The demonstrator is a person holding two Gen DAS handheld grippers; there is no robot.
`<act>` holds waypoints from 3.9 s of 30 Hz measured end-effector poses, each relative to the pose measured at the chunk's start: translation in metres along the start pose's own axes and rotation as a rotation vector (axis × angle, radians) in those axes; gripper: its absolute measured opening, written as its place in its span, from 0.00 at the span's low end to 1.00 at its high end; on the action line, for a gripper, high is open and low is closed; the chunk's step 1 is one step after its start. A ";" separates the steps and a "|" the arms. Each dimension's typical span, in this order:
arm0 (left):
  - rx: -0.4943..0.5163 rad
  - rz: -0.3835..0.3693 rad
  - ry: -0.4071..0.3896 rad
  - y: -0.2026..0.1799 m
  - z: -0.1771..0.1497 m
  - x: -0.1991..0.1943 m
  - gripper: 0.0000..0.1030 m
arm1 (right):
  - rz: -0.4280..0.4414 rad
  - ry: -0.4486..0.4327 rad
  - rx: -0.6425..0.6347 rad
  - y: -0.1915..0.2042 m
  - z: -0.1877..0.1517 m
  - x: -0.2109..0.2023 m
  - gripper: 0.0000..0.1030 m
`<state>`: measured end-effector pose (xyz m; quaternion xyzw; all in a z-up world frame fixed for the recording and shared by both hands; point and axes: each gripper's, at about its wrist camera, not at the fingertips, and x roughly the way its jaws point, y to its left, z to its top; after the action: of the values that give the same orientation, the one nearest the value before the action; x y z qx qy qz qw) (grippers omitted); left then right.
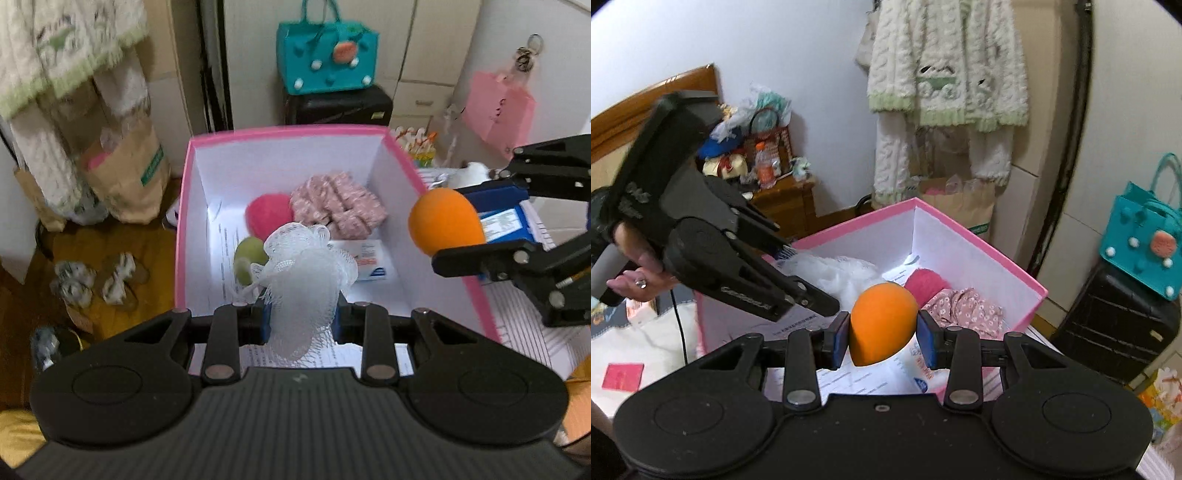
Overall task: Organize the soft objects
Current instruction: 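Lower both items into the box and open both grippers, then move both grippers out of the box toward the blue wipes pack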
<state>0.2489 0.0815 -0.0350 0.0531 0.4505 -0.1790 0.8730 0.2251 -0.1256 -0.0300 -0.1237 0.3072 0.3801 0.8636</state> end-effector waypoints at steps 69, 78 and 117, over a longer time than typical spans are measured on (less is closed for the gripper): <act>0.190 0.108 -0.016 -0.074 -0.064 -0.143 0.72 | -0.002 0.094 0.002 0.068 -0.019 -0.116 0.56; 0.251 0.067 0.021 -0.110 -0.097 -0.147 0.76 | -0.024 0.078 0.011 0.081 -0.059 -0.157 0.59; 0.201 -0.255 -0.249 -0.214 -0.062 -0.036 0.84 | -0.367 -0.163 0.170 -0.025 -0.200 -0.151 0.72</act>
<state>0.1051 -0.0922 -0.0278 0.0601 0.3222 -0.3373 0.8825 0.0771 -0.3193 -0.0919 -0.0732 0.2396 0.1978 0.9477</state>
